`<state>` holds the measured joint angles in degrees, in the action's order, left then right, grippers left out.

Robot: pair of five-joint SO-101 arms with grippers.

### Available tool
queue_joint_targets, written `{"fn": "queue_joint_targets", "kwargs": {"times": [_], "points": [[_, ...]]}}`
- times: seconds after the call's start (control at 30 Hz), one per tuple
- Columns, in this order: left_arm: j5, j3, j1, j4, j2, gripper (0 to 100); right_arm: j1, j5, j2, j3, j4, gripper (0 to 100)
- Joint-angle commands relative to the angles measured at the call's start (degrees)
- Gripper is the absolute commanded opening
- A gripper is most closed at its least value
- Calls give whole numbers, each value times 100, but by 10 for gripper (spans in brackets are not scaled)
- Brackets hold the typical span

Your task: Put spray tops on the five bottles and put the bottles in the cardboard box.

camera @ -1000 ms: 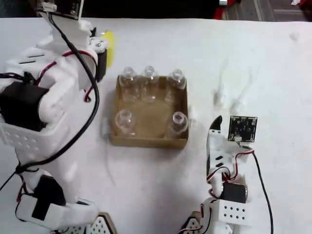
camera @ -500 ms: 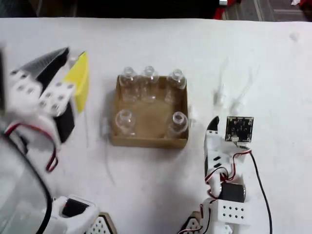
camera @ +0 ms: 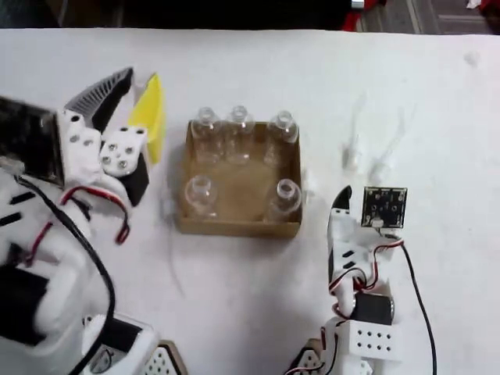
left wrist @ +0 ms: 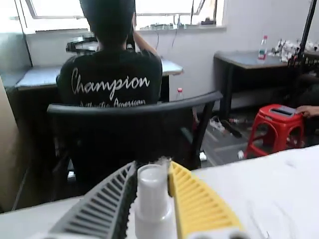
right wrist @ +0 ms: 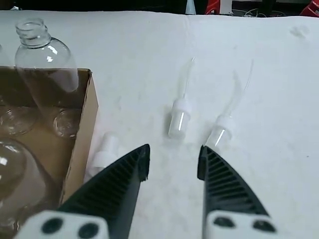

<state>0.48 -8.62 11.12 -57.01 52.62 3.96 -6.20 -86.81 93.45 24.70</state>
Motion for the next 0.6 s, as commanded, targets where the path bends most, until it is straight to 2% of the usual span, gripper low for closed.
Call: {"fn": "queue_joint_targets", "kwargs": {"times": [0.0, 0.13, 0.33, 0.43, 0.57], "points": [[-343, -1574, 48, 2945, 75, 25, 22, -70, -40, -44, -127, 138], [-431, -2400, 31, 4774, -330, 25, 22, -70, -40, 18, -321, 138], [-431, -2637, 22, 6505, -1481, 25, 22, -70, -40, 193, -796, 138], [-431, -2637, 13, 7015, -1974, 24, 22, -70, -40, 193, -813, 138], [-431, -2708, -4, 7121, -2237, 24, 22, -70, -40, 193, -813, 138]]}}
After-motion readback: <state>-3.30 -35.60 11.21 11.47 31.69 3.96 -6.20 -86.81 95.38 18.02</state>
